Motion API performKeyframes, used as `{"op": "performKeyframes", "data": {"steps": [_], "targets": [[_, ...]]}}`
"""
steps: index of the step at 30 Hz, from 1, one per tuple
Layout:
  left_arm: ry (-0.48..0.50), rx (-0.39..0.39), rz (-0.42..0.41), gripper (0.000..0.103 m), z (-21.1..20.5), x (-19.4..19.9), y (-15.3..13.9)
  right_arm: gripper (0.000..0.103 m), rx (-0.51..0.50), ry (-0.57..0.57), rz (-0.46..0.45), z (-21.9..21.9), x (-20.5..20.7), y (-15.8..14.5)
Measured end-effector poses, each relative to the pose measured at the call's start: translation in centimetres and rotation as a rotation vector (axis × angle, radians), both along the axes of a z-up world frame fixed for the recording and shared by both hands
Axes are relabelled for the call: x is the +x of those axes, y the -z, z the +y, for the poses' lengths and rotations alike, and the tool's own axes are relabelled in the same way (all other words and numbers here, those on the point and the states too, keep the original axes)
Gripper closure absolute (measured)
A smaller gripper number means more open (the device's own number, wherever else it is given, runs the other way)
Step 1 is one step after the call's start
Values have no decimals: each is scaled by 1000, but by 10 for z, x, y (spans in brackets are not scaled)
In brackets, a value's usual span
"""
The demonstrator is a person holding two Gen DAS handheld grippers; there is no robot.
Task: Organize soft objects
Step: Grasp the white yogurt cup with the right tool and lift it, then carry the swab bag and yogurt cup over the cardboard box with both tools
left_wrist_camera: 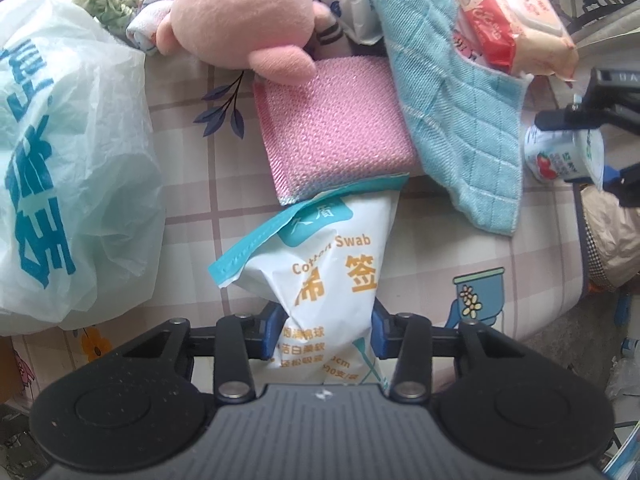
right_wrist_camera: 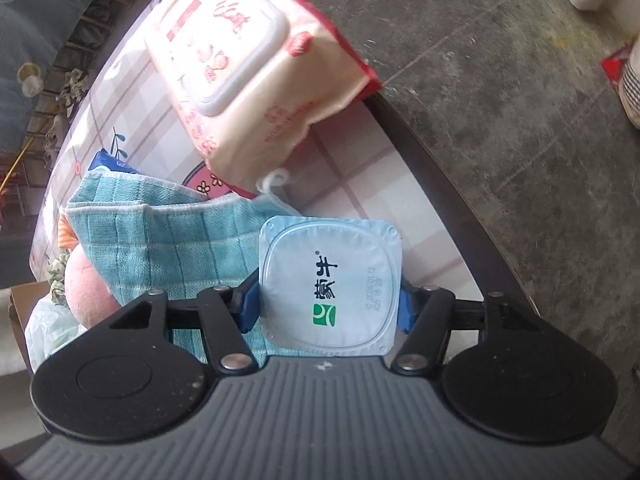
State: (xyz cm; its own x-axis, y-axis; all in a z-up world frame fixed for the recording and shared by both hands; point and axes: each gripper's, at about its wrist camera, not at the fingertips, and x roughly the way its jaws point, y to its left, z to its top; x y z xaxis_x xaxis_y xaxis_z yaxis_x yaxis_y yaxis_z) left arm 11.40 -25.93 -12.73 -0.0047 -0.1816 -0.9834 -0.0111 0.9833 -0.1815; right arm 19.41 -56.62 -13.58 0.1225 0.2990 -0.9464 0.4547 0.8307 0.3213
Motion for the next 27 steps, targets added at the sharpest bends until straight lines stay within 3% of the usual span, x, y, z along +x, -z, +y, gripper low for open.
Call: {"op": "performKeyframes", "data": {"steps": [7,15,21,27], "targets": [[31,-47,-46,61,4,7,-29,43,-7,34,-14,-10,-17,-21],[37,-117,-141,61,26,12,-78,43,4,41,-67,4,-29,-67],[-31,-185,-224,61,74,13,-129,43,54,0,-131,51,-24,-108],[-116,-165,-302,61,149,18,-198,43,167,-71,-183,130,-1,-147]]}}
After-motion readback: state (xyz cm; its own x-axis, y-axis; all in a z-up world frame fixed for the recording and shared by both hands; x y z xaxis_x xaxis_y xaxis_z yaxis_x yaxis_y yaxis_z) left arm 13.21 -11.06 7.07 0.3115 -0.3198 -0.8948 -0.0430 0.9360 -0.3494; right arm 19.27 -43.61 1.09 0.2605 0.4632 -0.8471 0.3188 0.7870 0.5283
